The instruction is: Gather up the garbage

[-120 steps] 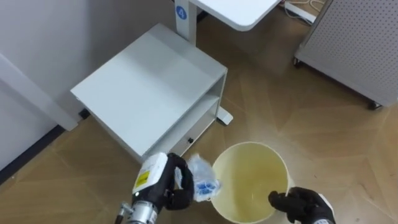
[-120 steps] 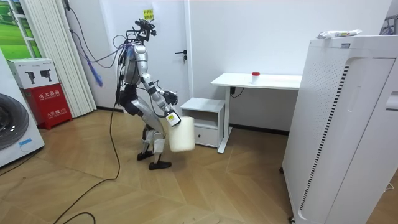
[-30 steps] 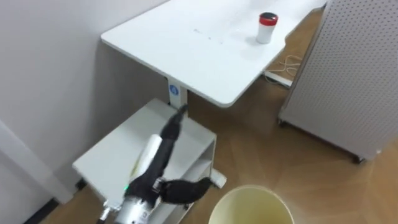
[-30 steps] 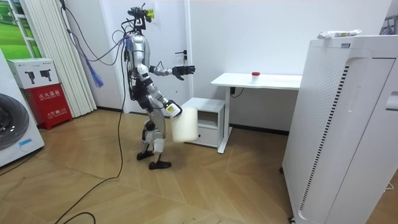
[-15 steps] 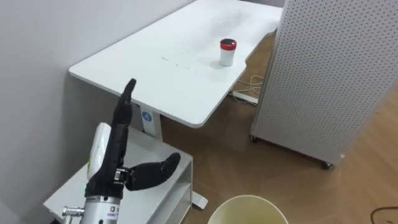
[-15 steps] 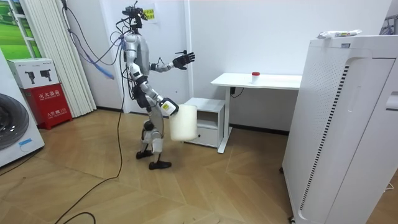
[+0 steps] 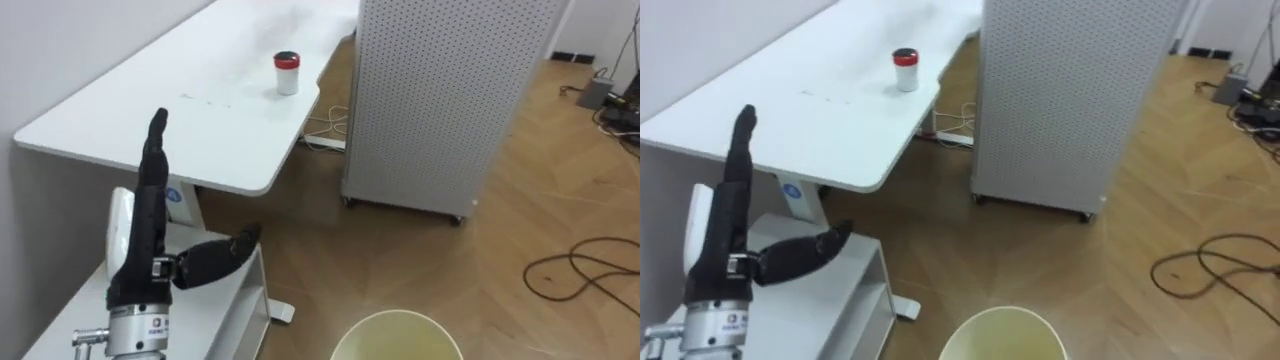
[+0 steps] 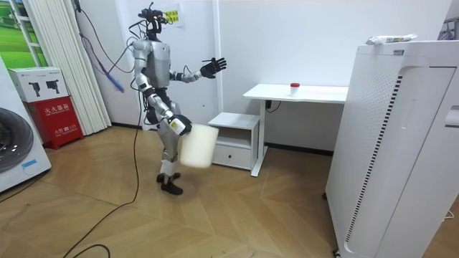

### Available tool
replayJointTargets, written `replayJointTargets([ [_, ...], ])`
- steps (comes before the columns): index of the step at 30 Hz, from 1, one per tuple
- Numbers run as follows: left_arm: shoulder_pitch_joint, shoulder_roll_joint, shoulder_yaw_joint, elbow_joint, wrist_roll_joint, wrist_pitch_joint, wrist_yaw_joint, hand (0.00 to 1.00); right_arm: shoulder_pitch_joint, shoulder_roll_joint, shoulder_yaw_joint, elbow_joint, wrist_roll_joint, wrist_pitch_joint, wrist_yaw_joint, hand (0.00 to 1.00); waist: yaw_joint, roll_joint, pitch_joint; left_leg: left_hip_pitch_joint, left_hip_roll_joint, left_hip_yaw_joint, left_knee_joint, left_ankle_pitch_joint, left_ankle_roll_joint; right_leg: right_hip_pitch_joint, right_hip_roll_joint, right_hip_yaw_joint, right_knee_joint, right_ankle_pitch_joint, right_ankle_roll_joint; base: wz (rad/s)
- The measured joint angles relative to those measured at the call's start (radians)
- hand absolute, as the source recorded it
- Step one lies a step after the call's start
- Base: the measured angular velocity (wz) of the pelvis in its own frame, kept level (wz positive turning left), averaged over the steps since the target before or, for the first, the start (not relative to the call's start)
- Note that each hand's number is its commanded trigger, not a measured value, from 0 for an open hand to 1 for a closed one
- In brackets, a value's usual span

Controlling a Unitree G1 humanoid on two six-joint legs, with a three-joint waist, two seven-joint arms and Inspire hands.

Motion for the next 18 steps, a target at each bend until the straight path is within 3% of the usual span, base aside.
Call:
replayJointTargets([
  [2, 0.000, 0.000, 0.000, 0.000, 0.005, 0.000, -0.004, 0.00, 0.005, 0.004, 0.000, 0.000, -0.025, 0.004, 0.007, 1.00, -0.020, 0.001, -0.0005, -0.006, 0.005, -0.057, -0.003, 0.000, 0.000, 0.014, 0.020, 0.000, -0.035, 0.024, -0.003, -0.13],
  [6, 0.001, -0.001, -0.006, 0.000, 0.002, 0.001, -0.014, 0.00, 0.009, -0.002, -0.005, 0.000, -0.028, 0.011, 0.024, 1.00, -0.050, -0.004, -0.0024, 0.007, 0.013, -0.055, -0.004, 0.000, 0.000, 0.036, 0.034, 0.000, -0.066, 0.039, -0.004, -0.02],
  [13, 0.002, 0.009, 0.000, -0.025, -0.007, 0.004, -0.024, 0.00, 0.011, -0.013, -0.006, -0.033, -0.029, 0.013, 0.049, 1.00, -0.022, 0.000, -0.0049, 0.003, 0.020, -0.065, 0.005, 0.000, 0.000, 0.012, 0.055, 0.041, -0.067, 0.049, -0.021, -0.19],
  [18, 0.002, 0.008, 0.015, -0.031, -0.005, 0.006, -0.036, 0.00, 0.001, -0.019, -0.007, -0.050, -0.071, 0.013, 0.070, 1.00, -0.026, 0.010, -0.0089, 0.010, 0.018, -0.126, 0.002, 0.003, -0.004, 0.022, 0.065, 0.047, -0.074, 0.053, -0.028, -0.06],
])
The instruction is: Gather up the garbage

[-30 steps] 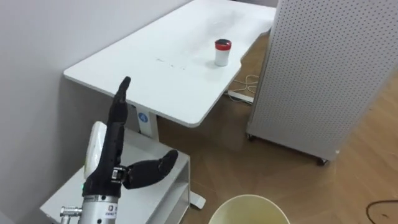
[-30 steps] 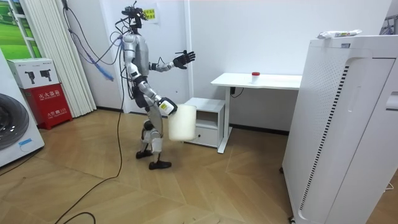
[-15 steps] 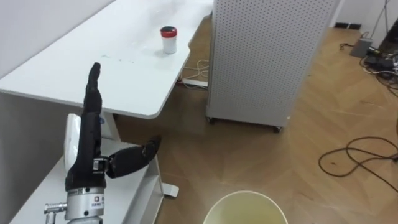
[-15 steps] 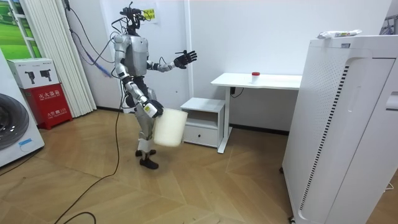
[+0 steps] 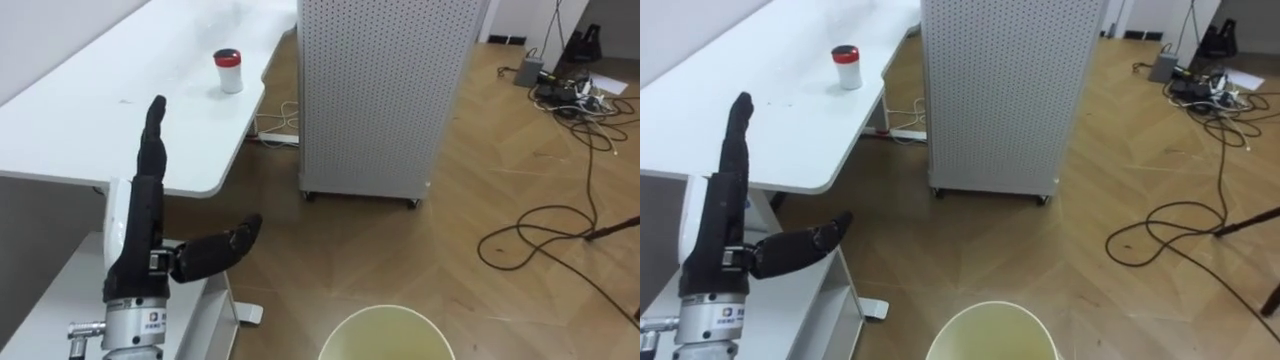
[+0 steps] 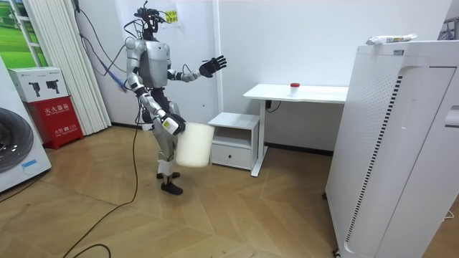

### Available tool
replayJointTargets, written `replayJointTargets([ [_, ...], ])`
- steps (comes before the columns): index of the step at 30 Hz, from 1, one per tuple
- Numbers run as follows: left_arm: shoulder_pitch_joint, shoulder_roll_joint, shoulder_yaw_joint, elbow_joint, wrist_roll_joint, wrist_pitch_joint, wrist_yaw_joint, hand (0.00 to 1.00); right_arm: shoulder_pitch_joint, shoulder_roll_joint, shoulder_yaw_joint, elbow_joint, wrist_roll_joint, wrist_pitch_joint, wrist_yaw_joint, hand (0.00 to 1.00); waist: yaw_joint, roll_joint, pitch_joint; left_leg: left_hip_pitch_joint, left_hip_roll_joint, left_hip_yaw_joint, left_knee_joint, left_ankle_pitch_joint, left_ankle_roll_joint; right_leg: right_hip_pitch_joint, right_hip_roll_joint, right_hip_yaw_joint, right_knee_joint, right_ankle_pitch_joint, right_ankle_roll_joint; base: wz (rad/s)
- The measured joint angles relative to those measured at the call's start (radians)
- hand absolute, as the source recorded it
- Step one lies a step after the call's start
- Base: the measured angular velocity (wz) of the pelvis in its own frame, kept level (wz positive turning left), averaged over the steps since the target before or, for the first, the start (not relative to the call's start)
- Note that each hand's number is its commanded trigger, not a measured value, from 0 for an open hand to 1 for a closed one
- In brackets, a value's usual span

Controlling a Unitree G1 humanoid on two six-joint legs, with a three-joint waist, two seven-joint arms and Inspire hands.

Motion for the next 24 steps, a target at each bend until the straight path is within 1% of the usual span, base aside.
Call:
replayJointTargets([
  [4, 0.000, 0.000, 0.000, -0.002, -0.017, 0.001, -0.002, 0.00, 0.004, -0.006, 0.001, -0.026, 0.001, 0.005, -0.001, 1.00, 0.004, 0.000, 0.0004, 0.001, 0.000, -0.006, -0.003, 0.002, -0.003, 0.000, 0.005, 0.003, -0.006, 0.005, -0.005, -0.03],
  [5, 0.000, 0.000, 0.000, -0.003, -0.016, 0.001, -0.003, 0.00, 0.004, -0.006, 0.001, -0.027, 0.000, 0.005, -0.001, 1.00, 0.004, 0.000, 0.0004, 0.000, -0.001, -0.020, -0.007, 0.002, -0.003, -0.002, 0.006, 0.003, -0.008, 0.006, -0.006, 0.00],
  [8, 0.000, 0.000, -0.002, -0.004, -0.015, 0.001, -0.002, 0.00, 0.005, -0.006, 0.002, -0.026, 0.001, 0.005, -0.001, 1.00, -0.002, 0.001, 0.0006, -0.007, -0.001, -0.035, -0.009, 0.002, -0.003, -0.002, 0.006, -0.006, -0.013, 0.008, -0.007, 0.08],
  [12, 0.001, -0.002, -0.004, -0.003, -0.012, 0.001, 0.005, 0.00, 0.005, -0.006, 0.002, -0.014, 0.008, 0.005, -0.001, 1.00, -0.001, 0.001, 0.0006, -0.009, 0.004, -0.036, -0.006, 0.003, -0.005, 0.006, 0.007, -0.016, -0.024, 0.011, -0.008, 0.07],
  [15, 0.010, 0.000, -0.002, -0.003, -0.011, 0.001, 0.013, 0.00, 0.005, -0.006, 0.003, -0.013, 0.008, 0.005, 0.001, 1.00, 0.008, 0.002, 0.0023, -0.011, 0.005, -0.035, 0.009, 0.003, -0.006, 0.002, 0.008, -0.009, -0.008, 0.007, -0.011, -0.05],
  [16, 0.018, 0.000, -0.002, -0.003, -0.011, 0.001, 0.014, 0.00, 0.005, -0.005, 0.004, -0.013, 0.008, 0.007, 0.001, 1.00, 0.009, 0.000, 0.0033, -0.022, 0.006, -0.035, 0.042, 0.003, -0.006, 0.002, 0.005, -0.010, -0.001, 0.002, -0.011, -0.10],
  [17, 0.022, 0.000, -0.002, -0.001, -0.011, 0.001, 0.014, 0.00, 0.005, -0.005, 0.004, -0.013, 0.008, 0.007, 0.001, 1.00, 0.013, -0.004, 0.0067, -0.036, 0.006, -0.034, 0.088, 0.003, -0.006, -0.003, -0.002, -0.009, 0.012, -0.009, -0.013, -0.09],
  [18, 0.023, 0.000, -0.001, 0.001, -0.010, 0.001, 0.014, 0.00, 0.005, -0.005, 0.004, -0.013, 0.008, 0.008, 0.001, 1.00, 0.013, -0.007, 0.0084, -0.045, 0.006, -0.034, 0.118, 0.003, -0.006, -0.006, -0.006, -0.008, 0.019, -0.018, -0.014, -0.08],
  [19, 0.029, 0.001, 0.001, 0.004, -0.015, 0.003, 0.014, 0.00, 0.007, -0.005, 0.004, -0.013, 0.008, 0.012, 0.001, 1.00, 0.015, -0.011, 0.0104, -0.064, 0.008, -0.035, 0.186, 0.003, -0.006, -0.004, -0.015, 0.003, 0.042, -0.042, -0.018, -0.09],
  [20, 0.034, -0.001, 0.000, 0.004, -0.024, 0.003, 0.013, 0.00, 0.009, -0.006, 0.003, -0.013, 0.007, 0.014, 0.000, 1.00, 0.018, -0.011, 0.0118, -0.098, 0.021, -0.037, 0.286, 0.004, -0.007, 0.001, -0.014, 0.013, 0.064, -0.062, -0.028, -0.09],
  [21, 0.036, -0.002, 0.000, 0.005, -0.025, 0.003, 0.012, 0.00, 0.009, -0.006, 0.003, -0.013, 0.003, 0.016, -0.001, 1.00, 0.021, -0.010, 0.0125, -0.123, 0.027, -0.040, 0.350, 0.008, -0.015, 0.011, -0.010, 0.020, 0.070, -0.069, -0.030, -0.06],
  [22, 0.036, -0.006, 0.000, 0.007, -0.025, 0.003, 0.008, 0.00, 0.009, -0.006, 0.003, -0.011, -0.008, 0.017, -0.001, 1.00, 0.026, -0.007, 0.0198, -0.188, 0.047, -0.060, 0.485, 0.038, -0.034, 0.030, 0.000, 0.033, 0.074, -0.078, -0.037, 0.00],
  [23, 0.036, -0.010, 0.000, 0.007, -0.025, 0.003, 0.005, 0.00, 0.010, -0.006, 0.003, -0.007, -0.003, 0.017, -0.002, 1.00, 0.029, -0.008, 0.0215, -0.250, 0.052, -0.088, 0.529, 0.034, -0.024, 0.038, 0.001, 0.036, 0.079, -0.088, -0.040, 0.06],
  [24, 0.034, -0.012, 0.000, 0.007, -0.024, 0.002, 0.006, 0.00, 0.009, -0.006, 0.003, -0.007, 0.004, 0.017, -0.003, 1.00, 0.029, -0.009, 0.0218, -0.283, 0.053, -0.092, 0.523, 0.033, -0.022, 0.040, 0.001, 0.036, 0.079, -0.091, -0.041, 0.04],
])
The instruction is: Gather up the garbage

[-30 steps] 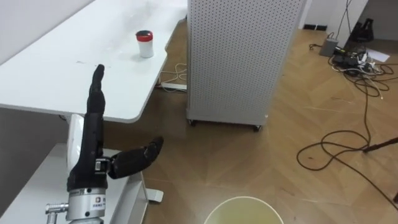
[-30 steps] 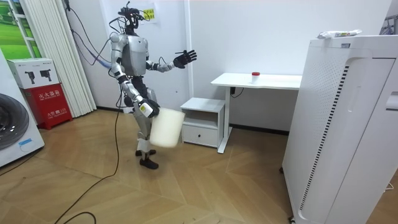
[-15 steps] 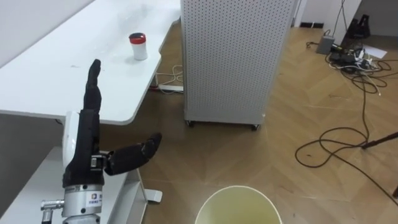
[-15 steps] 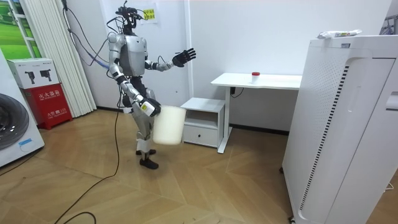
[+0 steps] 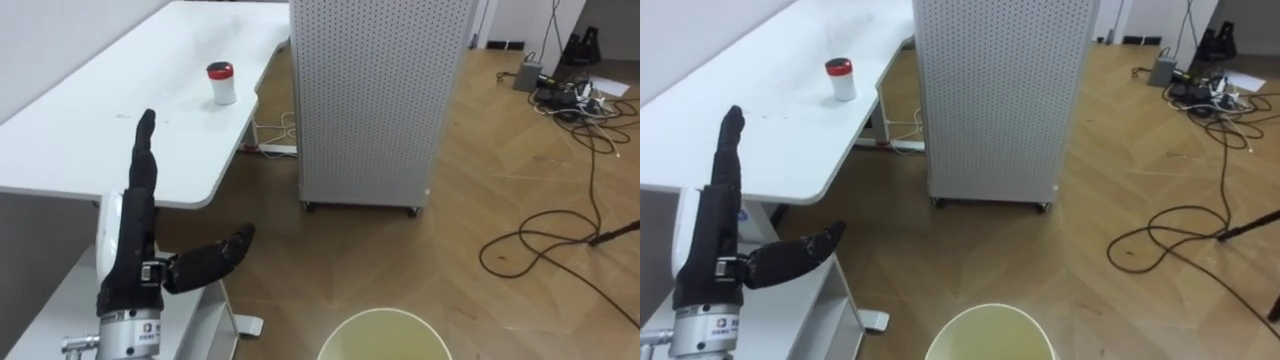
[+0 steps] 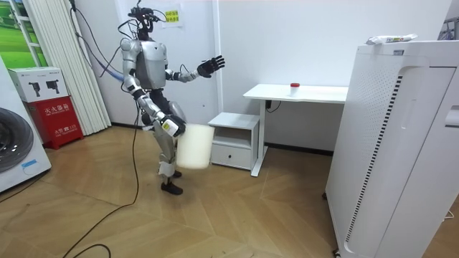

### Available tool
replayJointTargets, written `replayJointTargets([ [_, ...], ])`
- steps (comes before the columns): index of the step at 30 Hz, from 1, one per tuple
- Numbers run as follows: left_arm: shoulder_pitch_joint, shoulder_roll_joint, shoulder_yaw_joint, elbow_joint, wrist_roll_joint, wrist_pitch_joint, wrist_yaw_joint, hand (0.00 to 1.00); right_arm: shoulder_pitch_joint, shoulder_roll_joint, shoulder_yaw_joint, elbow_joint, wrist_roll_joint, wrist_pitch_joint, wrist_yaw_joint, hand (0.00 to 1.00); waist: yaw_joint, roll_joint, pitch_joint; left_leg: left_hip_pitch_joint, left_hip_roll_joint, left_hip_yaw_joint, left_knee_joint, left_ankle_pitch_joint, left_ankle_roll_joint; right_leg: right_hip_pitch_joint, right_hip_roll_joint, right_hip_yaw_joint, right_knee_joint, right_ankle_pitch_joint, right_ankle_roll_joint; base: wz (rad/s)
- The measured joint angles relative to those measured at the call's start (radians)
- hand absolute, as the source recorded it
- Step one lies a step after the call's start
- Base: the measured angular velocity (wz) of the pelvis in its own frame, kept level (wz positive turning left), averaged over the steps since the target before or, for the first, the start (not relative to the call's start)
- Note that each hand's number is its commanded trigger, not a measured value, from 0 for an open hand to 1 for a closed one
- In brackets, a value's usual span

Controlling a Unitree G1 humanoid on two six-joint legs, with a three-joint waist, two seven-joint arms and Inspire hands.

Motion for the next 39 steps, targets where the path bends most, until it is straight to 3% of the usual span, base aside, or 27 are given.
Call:
replayJointTargets([
  [2, 0.003, -0.003, 0.000, 0.000, -0.004, -0.001, 0.010, 0.00, 0.000, -0.002, 0.000, 0.001, 0.005, 0.000, -0.006, 1.00, 0.008, -0.007, 0.0036, -0.129, -0.016, -0.009, -0.105, 0.016, -0.015, 0.009, -0.003, 0.006, -0.001, -0.012, -0.001, -0.11],
  [5, 0.008, -0.025, 0.000, 0.001, -0.012, -0.005, 0.014, 0.00, 0.001, -0.010, 0.001, 0.001, 0.016, 0.000, -0.015, 1.00, 0.047, 0.001, -0.0028, -0.191, -0.034, -0.039, -0.437, 0.126, -0.026, 0.013, -0.006, 0.009, 0.024, -0.045, 0.008, -0.29],
  [6, 0.008, -0.024, 0.001, 0.002, -0.012, -0.008, 0.014, 0.00, 0.002, -0.011, 0.001, 0.002, 0.016, 0.000, -0.016, 1.00, 0.048, 0.003, -0.0036, -0.193, -0.037, -0.044, -0.483, 0.154, -0.020, 0.013, -0.006, 0.010, 0.034, -0.056, 0.016, -0.23],
  [7, 0.009, -0.022, 0.002, 0.010, -0.006, -0.013, 0.014, 0.00, 0.003, -0.010, 0.002, 0.013, 0.015, 0.000, -0.017, 1.00, 0.055, 0.004, -0.0059, -0.186, -0.037, -0.045, -0.526, 0.221, -0.011, 0.027, -0.007, 0.015, 0.048, -0.083, 0.028, -0.12],
  [8, 0.010, -0.020, 0.005, 0.012, -0.004, -0.016, 0.014, 0.00, 0.003, -0.010, 0.003, 0.020, 0.015, 0.001, -0.019, 1.00, 0.058, -0.007, -0.0138, -0.175, -0.051, -0.042, -0.532, 0.276, 0.003, 0.032, -0.020, 0.023, 0.065, -0.111, 0.040, -0.08],
  [10, 0.012, -0.017, 0.007, 0.012, -0.002, -0.019, 0.013, 0.00, 0.002, -0.012, 0.000, 0.020, 0.015, 0.000, -0.025, 1.00, 0.058, -0.022, -0.0145, -0.169, -0.073, -0.035, -0.519, 0.316, 0.035, 0.048, -0.042, 0.021, 0.069, -0.139, 0.062, 0.07],
  [12, 0.014, -0.019, 0.007, 0.016, -0.004, -0.019, 0.005, 0.00, 0.003, -0.013, -0.001, 0.023, 0.014, 0.000, -0.030, 1.00, 0.057, -0.028, -0.0121, -0.166, -0.090, -0.028, -0.466, 0.329, 0.065, 0.084, -0.064, 0.015, 0.060, -0.164, 0.084, 0.05],
  [14, 0.015, -0.015, 0.008, 0.017, -0.014, -0.019, -0.011, 0.00, 0.003, -0.012, 0.000, 0.026, 0.009, 0.000, -0.038, 1.00, 0.062, -0.035, -0.0122, -0.163, -0.111, 0.000, -0.368, 0.248, 0.093, 0.137, -0.113, -0.024, 0.048, -0.191, 0.121, -0.10],
  [15, 0.014, -0.015, 0.007, 0.017, -0.015, -0.019, -0.014, 0.00, 0.002, -0.014, 0.001, 0.026, 0.009, 0.000, -0.039, 1.00, 0.062, -0.034, -0.0120, -0.163, -0.118, 0.001, -0.346, 0.224, 0.096, 0.146, -0.126, -0.039, 0.052, -0.196, 0.131, -0.08],
  [16, 0.012, -0.014, 0.002, 0.017, -0.012, -0.019, -0.018, 0.00, 0.002, -0.014, 0.002, 0.025, 0.012, 0.000, -0.038, 1.00, 0.061, -0.029, -0.0143, -0.166, -0.124, 0.009, -0.301, 0.179, 0.104, 0.157, -0.147, -0.064, 0.080, -0.201, 0.141, -0.03],
  [17, 0.005, -0.013, 0.000, 0.017, -0.014, -0.019, -0.029, 0.00, 0.000, -0.009, 0.002, 0.023, 0.015, 0.001, -0.038, 1.00, 0.062, -0.027, -0.0150, -0.170, -0.126, 0.017, -0.258, 0.137, 0.112, 0.155, -0.167, -0.072, 0.142, -0.203, 0.144, 0.03],
  [18, 0.001, -0.012, -0.002, 0.017, -0.014, -0.019, -0.035, 0.00, -0.001, -0.006, 0.004, 0.020, 0.016, 0.000, -0.038, 1.00, 0.060, -0.027, -0.0147, -0.170, -0.130, 0.017, -0.238, 0.119, 0.117, 0.148, -0.180, -0.075, 0.179, -0.201, 0.146, 0.19],
  [19, -0.009, -0.011, -0.006, 0.018, -0.014, -0.019, -0.039, 0.00, -0.001, -0.006, 0.009, 0.014, 0.025, 0.000, -0.037, 1.00, 0.055, -0.029, -0.0137, -0.163, -0.143, 0.020, -0.210, 0.087, 0.130, 0.142, -0.207, -0.085, 0.253, -0.195, 0.159, 0.28],
  [20, -0.019, -0.010, -0.010, 0.018, -0.016, -0.019, -0.038, 0.00, -0.004, -0.010, 0.009, 0.006, 0.042, 0.000, -0.038, 1.00, 0.056, -0.031, -0.0140, -0.146, -0.160, 0.024, -0.199, 0.053, 0.139, 0.122, -0.242, -0.087, 0.340, -0.177, 0.187, 0.31],
  [21, -0.024, -0.010, -0.012, 0.019, -0.017, -0.019, -0.037, 0.00, -0.005, -0.015, 0.010, -0.002, 0.043, 0.000, -0.038, 1.00, 0.055, -0.031, -0.0140, -0.139, -0.170, 0.025, -0.194, 0.040, 0.145, 0.112, -0.259, -0.089, 0.381, -0.162, 0.193, 0.25],
  [23, -0.033, -0.009, -0.018, 0.020, -0.013, -0.019, -0.038, 0.00, -0.009, -0.017, 0.010, -0.008, 0.043, -0.001, -0.037, 1.00, 0.057, -0.027, -0.0123, -0.087, -0.197, 0.025, -0.196, 0.000, 0.162, 0.073, -0.295, -0.070, 0.525, -0.055, 0.184, 0.15],
  [24, -0.033, -0.008, -0.019, 0.020, -0.013, -0.018, -0.037, 0.00, -0.009, -0.015, 0.010, -0.008, 0.044, -0.001, -0.036, 1.00, 0.059, -0.024, -0.0119, -0.073, -0.199, 0.025, -0.199, -0.010, 0.165, 0.058, -0.301, -0.058, 0.561, -0.010, 0.183, 0.00],
  [25, -0.032, -0.007, -0.021, 0.021, -0.014, -0.018, -0.037, 0.00, -0.010, -0.013, 0.010, -0.011, 0.049, -0.001, -0.035, 1.00, 0.063, -0.015, -0.0111, -0.047, -0.199, 0.015, -0.208, -0.025, 0.169, 0.028, -0.305, -0.046, 0.617, 0.064, 0.178, -0.05],
  [27, -0.035, -0.007, -0.020, 0.026, -0.013, -0.018, -0.035, 0.00, -0.013, -0.012, 0.010, -0.018, 0.050, -0.001, -0.032, 1.00, 0.068, -0.008, -0.0085, -0.019, -0.198, -0.004, -0.232, -0.032, 0.168, -0.039, -0.293, -0.026, 0.669, 0.036, 0.178, 0.09],
  [29, -0.034, -0.006, -0.025, 0.028, -0.013, -0.018, -0.034, 0.00, -0.011, -0.012, 0.011, -0.020, 0.051, -0.001, -0.034, 1.00, 0.052, 0.007, -0.0023, 0.012, -0.187, -0.045, -0.263, -0.034, 0.166, -0.129, -0.244, -0.026, 0.617, -0.033, 0.174, 0.41],
  [30, -0.034, -0.006, -0.026, 0.029, -0.013, -0.018, -0.033, 0.00, -0.011, -0.012, 0.011, -0.020, 0.051, -0.001, -0.034, 1.00, 0.048, 0.010, -0.0027, 0.015, -0.185, -0.058, -0.270, -0.034, 0.164, -0.153, -0.232, -0.025, 0.585, -0.040, 0.171, 0.51],
  [32, -0.033, -0.007, -0.039, 0.030, -0.013, -0.017, -0.025, 0.00, -0.009, -0.012, 0.011, -0.018, 0.050, 0.001, -0.041, 1.00, 0.025, 0.013, -0.0034, 0.039, -0.183, -0.103, -0.300, -0.034, 0.157, -0.203, -0.189, 0.004, 0.364, -0.042, 0.168, 0.56],
  [33, -0.033, -0.007, -0.045, 0.030, -0.013, -0.017, -0.025, 0.00, -0.008, -0.012, 0.011, -0.016, 0.049, 0.001, -0.045, 1.00, 0.024, 0.013, -0.0033, 0.050, -0.183, -0.113, -0.312, -0.034, 0.154, -0.202, -0.182, 0.008, 0.294, -0.037, 0.166, 0.45],
  [34, -0.032, -0.006, -0.055, 0.031, -0.011, -0.017, -0.023, 0.00, -0.008, -0.012, 0.011, -0.012, 0.046, 0.002, -0.054, 1.00, 0.023, 0.013, -0.0038, 0.075, -0.182, -0.131, -0.336, -0.033, 0.146, -0.191, -0.160, 0.028, 0.146, -0.002, 0.164, 0.45],
  [35, -0.033, -0.007, -0.063, 0.037, -0.012, -0.017, -0.020, 0.00, -0.007, -0.012, 0.011, -0.011, 0.044, 0.003, -0.066, 1.00, 0.020, 0.016, -0.0051, 0.096, -0.181, -0.154, -0.355, -0.034, 0.137, -0.177, -0.137, 0.043, 0.032, 0.080, 0.160, 0.46],
  [37, -0.031, -0.013, -0.067, 0.050, -0.012, -0.012, -0.019, 0.00, -0.003, -0.013, 0.011, -0.010, 0.039, 0.003, -0.068, 1.00, 0.020, 0.027, -0.0113, 0.126, -0.164, -0.171, -0.370, -0.040, 0.119, -0.143, -0.108, 0.051, -0.013, 0.158, 0.152, 0.26],
  [39, -0.032, -0.012, -0.056, 0.049, -0.012, -0.007, -0.020, 0.00, -0.009, -0.011, 0.011, -0.013, 0.036, 0.003, -0.061, 1.00, 0.030, 0.026, -0.0126, 0.142, -0.148, -0.172, -0.387, -0.031, 0.101, -0.123, -0.095, 0.040, -0.029, 0.152, 0.140, 0.08],
])
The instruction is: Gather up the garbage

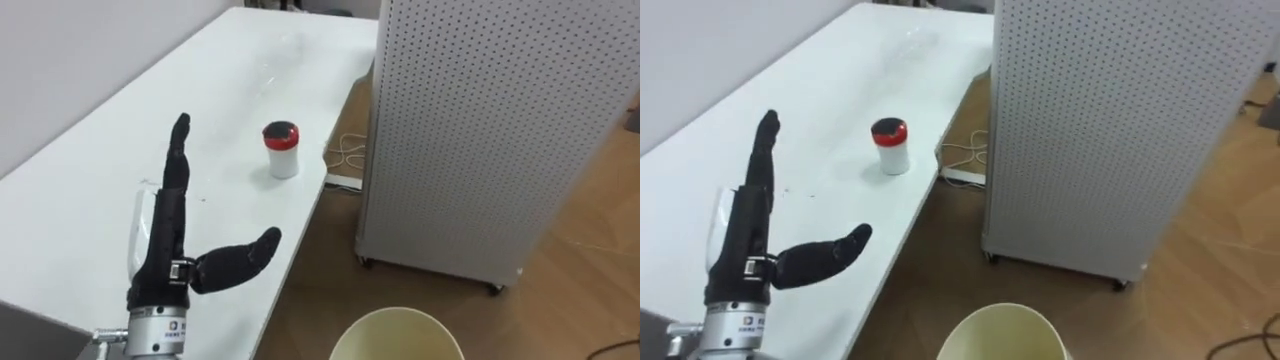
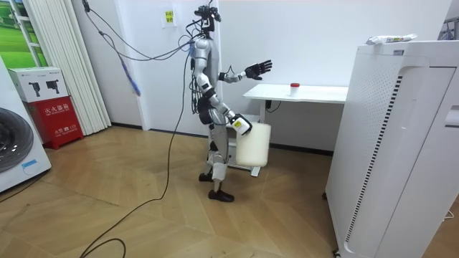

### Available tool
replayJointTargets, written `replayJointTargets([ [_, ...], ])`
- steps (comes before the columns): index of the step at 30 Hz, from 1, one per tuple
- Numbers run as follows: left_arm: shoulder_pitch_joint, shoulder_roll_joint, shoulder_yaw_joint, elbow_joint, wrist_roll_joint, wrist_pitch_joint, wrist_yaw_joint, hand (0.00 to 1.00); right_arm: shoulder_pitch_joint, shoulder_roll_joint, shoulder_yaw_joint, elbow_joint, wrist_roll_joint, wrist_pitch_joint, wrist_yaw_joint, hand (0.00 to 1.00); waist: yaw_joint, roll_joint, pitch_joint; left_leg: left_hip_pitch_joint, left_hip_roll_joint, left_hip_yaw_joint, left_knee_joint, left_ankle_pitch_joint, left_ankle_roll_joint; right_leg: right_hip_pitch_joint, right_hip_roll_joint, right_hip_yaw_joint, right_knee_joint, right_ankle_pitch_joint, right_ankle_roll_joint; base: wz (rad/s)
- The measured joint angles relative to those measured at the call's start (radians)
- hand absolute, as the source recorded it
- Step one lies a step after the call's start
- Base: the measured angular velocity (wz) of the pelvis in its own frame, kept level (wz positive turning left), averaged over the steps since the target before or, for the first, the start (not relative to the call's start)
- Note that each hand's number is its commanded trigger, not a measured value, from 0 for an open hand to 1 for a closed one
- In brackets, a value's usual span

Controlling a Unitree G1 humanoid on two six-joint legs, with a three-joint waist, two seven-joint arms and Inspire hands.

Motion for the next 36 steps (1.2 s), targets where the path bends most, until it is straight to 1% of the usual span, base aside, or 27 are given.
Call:
replayJointTargets([
  [1, 0.002, 0.003, 0.002, 0.000, -0.001, 0.001, 0.000, 0.00, -0.002, -0.001, 0.000, -0.003, 0.001, -0.001, 0.006, 1.00, 0.000, 0.000, 0.0003, 0.012, 0.011, 0.002, -0.006, 0.005, -0.010, 0.019, 0.009, -0.007, -0.016, -0.002, -0.003, 0.14],
  [3, 0.003, 0.007, 0.003, 0.000, -0.002, 0.010, -0.001, 0.00, -0.002, -0.001, 0.000, -0.010, 0.001, -0.001, 0.017, 1.00, -0.002, 0.000, 0.0002, 0.039, 0.028, 0.002, -0.020, 0.008, -0.019, 0.047, 0.023, -0.017, -0.027, -0.008, -0.012, 0.09],
  [4, 0.002, 0.007, 0.006, -0.001, -0.001, 0.013, -0.005, 0.00, -0.002, -0.002, 0.002, -0.019, 0.003, -0.002, 0.019, 1.00, -0.002, 0.000, 0.0006, 0.060, 0.037, 0.002, -0.034, 0.007, -0.023, 0.062, 0.032, -0.024, -0.027, -0.014, -0.021, 0.00],
  [5, 0.001, 0.008, 0.008, -0.002, 0.001, 0.014, -0.008, 0.00, -0.003, -0.003, 0.009, -0.023, 0.005, -0.002, 0.021, 1.00, -0.001, 0.000, 0.0007, 0.074, 0.050, 0.002, -0.037, -0.001, -0.038, 0.074, 0.042, -0.038, -0.026, -0.019, -0.027, -0.04],
  [6, 0.002, 0.006, 0.013, -0.002, 0.002, 0.014, -0.011, 0.00, -0.003, -0.001, 0.016, -0.024, 0.004, -0.002, 0.029, 1.00, 0.000, -0.005, 0.0009, 0.083, 0.059, 0.002, -0.034, -0.005, -0.045, 0.084, 0.050, -0.046, -0.026, -0.028, -0.035, -0.06],
  [7, 0.002, 0.005, 0.015, -0.002, 0.002, 0.015, -0.011, 0.00, -0.004, -0.002, 0.018, -0.024, 0.004, -0.003, 0.031, 1.00, 0.000, -0.005, 0.0008, 0.084, 0.064, 0.003, -0.030, -0.008, -0.050, 0.086, 0.055, -0.047, -0.026, -0.030, -0.036, -0.08],
  [8, 0.002, 0.004, 0.022, -0.002, 0.002, 0.015, -0.013, 0.00, -0.005, -0.001, 0.020, -0.024, 0.004, -0.003, 0.040, 1.00, -0.001, -0.009, 0.0006, 0.084, 0.069, 0.004, -0.021, -0.010, -0.053, 0.088, 0.060, -0.054, -0.024, -0.035, -0.045, -0.05],
  [9, 0.002, 0.004, 0.025, -0.002, 0.001, 0.015, -0.014, 0.00, -0.005, -0.002, 0.021, -0.025, 0.004, -0.003, 0.045, 1.00, 0.000, -0.010, 0.0012, 0.080, 0.073, 0.009, -0.005, -0.012, -0.057, 0.090, 0.064, -0.062, -0.024, -0.040, -0.049, -0.13],
  [10, 0.007, 0.006, 0.032, -0.002, 0.000, 0.015, -0.015, 0.00, -0.004, -0.002, 0.028, -0.025, 0.002, -0.003, 0.053, 1.00, 0.002, -0.012, 0.0025, 0.066, 0.082, 0.028, 0.047, -0.016, -0.064, 0.102, 0.071, -0.076, -0.025, -0.052, -0.060, -0.22],
  [11, 0.018, 0.006, 0.040, -0.002, -0.003, 0.016, -0.015, 0.00, -0.001, -0.002, 0.034, -0.024, -0.003, -0.003, 0.063, 1.00, 0.002, -0.012, 0.0022, 0.042, 0.094, 0.045, 0.135, -0.017, -0.068, 0.122, 0.072, -0.076, -0.030, -0.063, -0.065, -0.28],
  [12, 0.021, 0.007, 0.041, -0.002, -0.003, 0.016, -0.015, 0.00, 0.000, -0.002, 0.040, -0.021, -0.003, -0.003, 0.064, 1.00, 0.003, -0.011, 0.0029, 0.027, 0.103, 0.061, 0.189, -0.014, -0.076, 0.136, 0.074, -0.073, -0.033, -0.069, -0.068, -0.19],
  [13, 0.022, 0.007, 0.041, -0.002, -0.003, 0.020, -0.018, 0.00, 0.001, -0.002, 0.055, -0.012, -0.003, -0.003, 0.065, 1.00, -0.002, -0.016, 0.0060, -0.014, 0.119, 0.078, 0.301, 0.013, -0.123, 0.169, 0.075, -0.069, -0.048, -0.086, -0.068, -0.06],
  [14, 0.022, 0.003, 0.041, -0.002, -0.003, 0.020, -0.019, 0.00, 0.001, -0.002, 0.064, -0.007, -0.004, -0.002, 0.069, 1.00, -0.007, -0.033, 0.0132, -0.054, 0.131, 0.082, 0.386, 0.032, -0.160, 0.192, 0.070, -0.065, -0.058, -0.101, -0.064, 0.05],
  [15, 0.020, 0.003, 0.039, -0.002, -0.003, 0.020, -0.020, 0.00, 0.001, -0.002, 0.065, -0.006, -0.004, -0.002, 0.070, 1.00, -0.010, -0.026, 0.0092, -0.068, 0.142, 0.081, 0.378, 0.015, -0.157, 0.194, 0.070, -0.066, -0.055, -0.107, -0.066, 0.22],
  [16, 0.014, 0.002, 0.031, -0.001, -0.001, 0.020, -0.023, 0.00, 0.001, -0.003, 0.063, -0.004, -0.002, -0.002, 0.069, 1.00, -0.022, -0.030, 0.0124, -0.099, 0.170, 0.081, 0.303, -0.022, -0.157, 0.192, 0.072, -0.066, -0.043, -0.115, -0.066, 0.32],
  [17, 0.014, -0.002, 0.029, -0.001, 0.001, 0.020, -0.025, 0.00, 0.000, -0.003, 0.060, 0.000, -0.002, -0.002, 0.066, 1.00, -0.025, -0.025, 0.0116, -0.137, 0.187, 0.081, 0.193, -0.014, -0.167, 0.182, 0.072, -0.055, -0.022, -0.128, -0.059, 0.28],
  [18, 0.015, -0.003, 0.030, -0.001, 0.001, 0.020, -0.025, 0.00, 0.001, -0.003, 0.058, 0.000, -0.002, -0.002, 0.064, 1.00, -0.025, -0.025, 0.0124, -0.150, 0.195, 0.083, 0.139, 0.017, -0.157, 0.177, 0.072, -0.055, -0.010, -0.139, -0.055, 0.09],
  [19, 0.022, -0.002, 0.031, 0.010, 0.000, 0.021, -0.021, 0.00, 0.006, 0.002, 0.055, 0.006, -0.001, 0.002, 0.063, 1.00, -0.023, -0.042, 0.0096, -0.151, 0.188, 0.084, 0.136, 0.045, -0.143, 0.172, 0.055, -0.051, 0.007, -0.153, -0.044, 0.15],
  [20, 0.023, 0.002, 0.031, 0.018, -0.002, 0.021, -0.011, 0.00, 0.012, 0.000, 0.055, 0.004, -0.001, 0.002, 0.063, 1.00, -0.029, -0.050, 0.0042, -0.144, 0.167, 0.077, 0.109, 0.045, -0.132, 0.173, 0.045, -0.066, -0.002, -0.162, -0.032, 0.21],
  [21, 0.023, 0.002, 0.028, 0.019, -0.002, 0.022, -0.006, 0.00, 0.012, -0.004, 0.054, 0.003, 0.001, 0.002, 0.063, 1.00, -0.033, -0.050, 0.0044, -0.144, 0.160, 0.074, 0.103, 0.048, -0.128, 0.174, 0.042, -0.075, -0.008, -0.162, -0.030, 0.35],
  [22, 0.023, 0.003, 0.018, 0.019, -0.002, 0.022, 0.002, 0.00, 0.012, -0.010, 0.048, 0.003, 0.004, 0.002, 0.062, 1.00, -0.034, -0.045, 0.0044, -0.144, 0.144, 0.066, 0.098, 0.049, -0.125, 0.184, 0.038, -0.083, -0.020, -0.159, -0.024, 0.30],
  [23, 0.023, 0.005, 0.005, 0.019, -0.002, 0.021, 0.006, 0.00, 0.014, -0.009, 0.043, 0.002, 0.004, 0.003, 0.061, 1.00, -0.036, -0.041, 0.0019, -0.143, 0.133, 0.058, 0.089, 0.051, -0.122, 0.185, 0.036, -0.086, -0.032, -0.158, -0.019, 0.27],
  [25, 0.024, 0.006, -0.005, 0.019, -0.002, 0.021, 0.007, 0.00, 0.019, -0.009, 0.035, -0.009, -0.002, 0.003, 0.059, 1.00, -0.030, -0.034, -0.0021, -0.138, 0.127, 0.062, 0.072, 0.055, -0.118, 0.187, 0.033, -0.082, -0.047, -0.155, -0.014, 0.08],
  [28, 0.024, 0.006, -0.002, 0.021, -0.002, 0.021, 0.015, 0.00, 0.026, -0.009, 0.029, -0.030, -0.027, 0.002, 0.062, 1.00, -0.029, -0.027, -0.0037, -0.101, 0.105, 0.071, 0.015, 0.076, -0.116, 0.201, 0.018, -0.073, -0.065, -0.153, -0.009, -0.02],
  [29, 0.024, 0.005, -0.003, 0.024, -0.002, 0.021, 0.014, 0.00, 0.027, -0.007, 0.029, -0.032, -0.031, 0.002, 0.064, 1.00, -0.030, -0.024, -0.0064, -0.083, 0.097, 0.071, -0.009, 0.086, -0.116, 0.212, 0.014, -0.072, -0.079, -0.150, -0.007, -0.06],
  [31, 0.024, 0.006, -0.003, 0.024, -0.001, 0.021, 0.014, 0.00, 0.029, -0.006, 0.029, -0.037, -0.031, 0.002, 0.070, 1.00, -0.030, -0.022, -0.0074, -0.063, 0.091, 0.072, -0.035, 0.091, -0.118, 0.226, 0.011, -0.071, -0.093, -0.150, -0.006, 0.00],
  [36, 0.024, 0.006, -0.004, 0.024, -0.001, 0.021, 0.015, 0.00, 0.029, -0.004, 0.030, -0.038, -0.030, 0.002, 0.074, 1.00, -0.027, -0.022, -0.0078, -0.030, 0.087, 0.072, -0.075, 0.094, -0.122, 0.257, 0.013, -0.070, -0.124, -0.144, -0.005, -0.02],
])
